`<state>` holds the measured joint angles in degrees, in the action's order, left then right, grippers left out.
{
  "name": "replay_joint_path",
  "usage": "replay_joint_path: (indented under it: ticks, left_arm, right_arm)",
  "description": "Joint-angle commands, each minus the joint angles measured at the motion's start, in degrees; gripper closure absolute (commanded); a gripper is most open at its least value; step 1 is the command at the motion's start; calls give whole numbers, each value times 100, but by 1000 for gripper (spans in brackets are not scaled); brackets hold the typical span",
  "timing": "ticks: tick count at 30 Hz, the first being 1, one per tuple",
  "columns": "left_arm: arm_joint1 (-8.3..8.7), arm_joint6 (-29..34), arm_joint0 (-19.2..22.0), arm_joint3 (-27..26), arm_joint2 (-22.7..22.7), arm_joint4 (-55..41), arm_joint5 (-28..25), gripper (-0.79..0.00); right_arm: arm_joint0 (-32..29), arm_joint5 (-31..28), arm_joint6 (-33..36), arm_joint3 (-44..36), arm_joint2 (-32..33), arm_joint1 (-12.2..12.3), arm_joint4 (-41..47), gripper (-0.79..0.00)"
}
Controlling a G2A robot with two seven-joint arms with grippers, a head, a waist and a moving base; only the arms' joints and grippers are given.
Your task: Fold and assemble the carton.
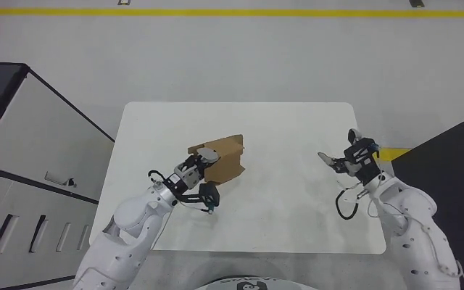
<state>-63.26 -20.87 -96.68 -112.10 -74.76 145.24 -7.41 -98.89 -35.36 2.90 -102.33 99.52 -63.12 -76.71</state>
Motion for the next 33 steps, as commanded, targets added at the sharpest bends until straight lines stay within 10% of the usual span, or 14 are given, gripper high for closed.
replay_joint_path:
  ticks: [1, 12, 15, 26, 33]
  left_arm:
    - [0, -18, 57, -43, 26, -163, -273, 0]
    - [-20, 69, 141, -42, 82, -483, -395, 0]
    - [-24, -19, 231, -4, 120, -778, -631, 0]
    - [-118, 289, 641, 327, 362, -2161, -1065, 0]
    - [-118, 289, 641, 327, 362, -2161, -1065, 0]
  right_arm:
    - [18, -619, 43, 1, 93, 42, 73, -785]
    - [98, -1442, 110, 168, -19, 78, 437, -785]
    - [337, -2264, 594, 479, -96, 164, 857, -785]
    - [1231, -2264, 3797, 925, -1305, 996, 5118, -785]
    - [1231, -2264, 3797, 925, -1305, 996, 5118, -785]
